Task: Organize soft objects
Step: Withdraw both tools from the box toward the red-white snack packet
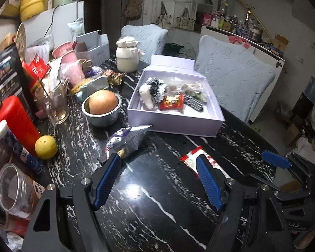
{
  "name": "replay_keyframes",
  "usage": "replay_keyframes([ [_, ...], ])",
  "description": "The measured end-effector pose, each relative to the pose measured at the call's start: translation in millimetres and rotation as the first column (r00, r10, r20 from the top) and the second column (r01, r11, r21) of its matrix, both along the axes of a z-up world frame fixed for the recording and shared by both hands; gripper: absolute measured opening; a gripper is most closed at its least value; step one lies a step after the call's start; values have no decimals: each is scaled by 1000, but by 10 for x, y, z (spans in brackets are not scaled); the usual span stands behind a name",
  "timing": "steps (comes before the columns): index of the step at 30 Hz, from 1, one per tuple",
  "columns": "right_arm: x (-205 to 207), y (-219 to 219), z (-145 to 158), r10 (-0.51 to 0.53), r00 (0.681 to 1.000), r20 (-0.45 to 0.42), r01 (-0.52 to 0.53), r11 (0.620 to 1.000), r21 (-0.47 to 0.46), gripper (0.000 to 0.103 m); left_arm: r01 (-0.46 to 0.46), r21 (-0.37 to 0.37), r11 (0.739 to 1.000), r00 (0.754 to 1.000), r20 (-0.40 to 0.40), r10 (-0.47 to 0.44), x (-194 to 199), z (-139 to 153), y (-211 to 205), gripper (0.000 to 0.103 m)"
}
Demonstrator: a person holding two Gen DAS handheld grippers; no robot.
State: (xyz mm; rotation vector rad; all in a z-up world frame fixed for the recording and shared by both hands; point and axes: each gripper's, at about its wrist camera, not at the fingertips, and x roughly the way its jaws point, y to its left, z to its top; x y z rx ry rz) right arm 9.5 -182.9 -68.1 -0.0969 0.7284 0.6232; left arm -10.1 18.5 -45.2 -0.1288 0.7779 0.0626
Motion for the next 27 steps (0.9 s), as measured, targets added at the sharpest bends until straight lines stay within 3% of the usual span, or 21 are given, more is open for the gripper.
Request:
replay_keyframes([
  [11,323,171,-412,2,994,-107,-6,999,-35,74,-44,-2,999,999,-31,44,400,-278,332,74],
  [17,500,277,-663,-14,990,-142,-4,992,-125,74,-50,0,999,996,-68,50,658,-454,445,74],
  [22,620,295,-804,-31,984,-175,5,989,-147,73,-43,-7,999,993,-111,42,871,-630,512,74],
  [25,629,320,-808,-25,987,-157,0,987,-160,67,-40,-4,999,990,-136,39,971,-735,531,74],
  [27,620,332,-784,-10,988,-153,-13,988,-151,53,-32,19,999,990,-136,34,1002,-770,523,74],
])
